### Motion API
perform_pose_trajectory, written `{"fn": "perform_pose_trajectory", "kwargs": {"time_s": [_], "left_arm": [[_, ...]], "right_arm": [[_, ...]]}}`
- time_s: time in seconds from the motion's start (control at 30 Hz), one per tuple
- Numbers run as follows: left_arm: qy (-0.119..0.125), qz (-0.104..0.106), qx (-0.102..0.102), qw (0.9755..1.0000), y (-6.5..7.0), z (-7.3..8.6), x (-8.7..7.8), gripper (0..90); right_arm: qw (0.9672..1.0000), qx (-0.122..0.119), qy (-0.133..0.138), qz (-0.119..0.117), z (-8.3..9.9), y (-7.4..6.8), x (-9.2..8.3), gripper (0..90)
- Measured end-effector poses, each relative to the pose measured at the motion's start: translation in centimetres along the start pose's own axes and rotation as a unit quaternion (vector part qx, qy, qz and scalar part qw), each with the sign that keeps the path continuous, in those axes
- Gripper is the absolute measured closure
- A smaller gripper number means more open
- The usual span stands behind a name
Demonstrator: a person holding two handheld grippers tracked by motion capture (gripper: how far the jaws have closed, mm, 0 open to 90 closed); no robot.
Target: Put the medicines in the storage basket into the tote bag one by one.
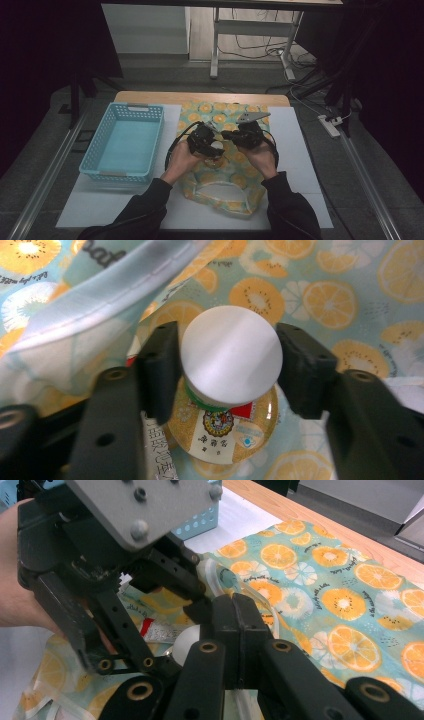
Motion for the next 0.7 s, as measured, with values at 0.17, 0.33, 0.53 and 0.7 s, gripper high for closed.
{"fn": "perform_pose_trajectory", "kwargs": {"time_s": [0.17, 0.33, 0.53, 0.7], "left_arm": [[0.009, 0.000, 0.002, 1.0000, 0.2, 0.4, -0.7, 32.3], [0.022, 0.006, 0.001, 0.9997, 0.5, 1.2, -1.8, 23.8], [0.028, 0.011, 0.005, 0.9995, 0.8, 2.2, -2.6, 20.0], [0.036, 0.023, 0.007, 0.9991, 1.2, 3.1, -3.1, 14.7]], "right_arm": [[1.0000, -0.001, 0.000, 0.000, 0.0, 0.0, -0.1, 89.8], [1.0000, -0.002, 0.001, -0.002, -0.1, -0.2, -0.1, 89.7], [1.0000, -0.003, -0.003, -0.004, -0.1, -0.2, 0.0, 89.7], [1.0000, -0.003, -0.004, -0.005, -0.1, -0.3, 0.0, 89.7]]}}
Point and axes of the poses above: each handheld gripper's, and its own axes: x roughly forward along the jaws, z roughly out of its underside, y roughly to its right, the point moved 5 cm from there along x, roughly forward along the jaws, and after that the axes turned 15 degrees about -y, right-handed, at the moved point
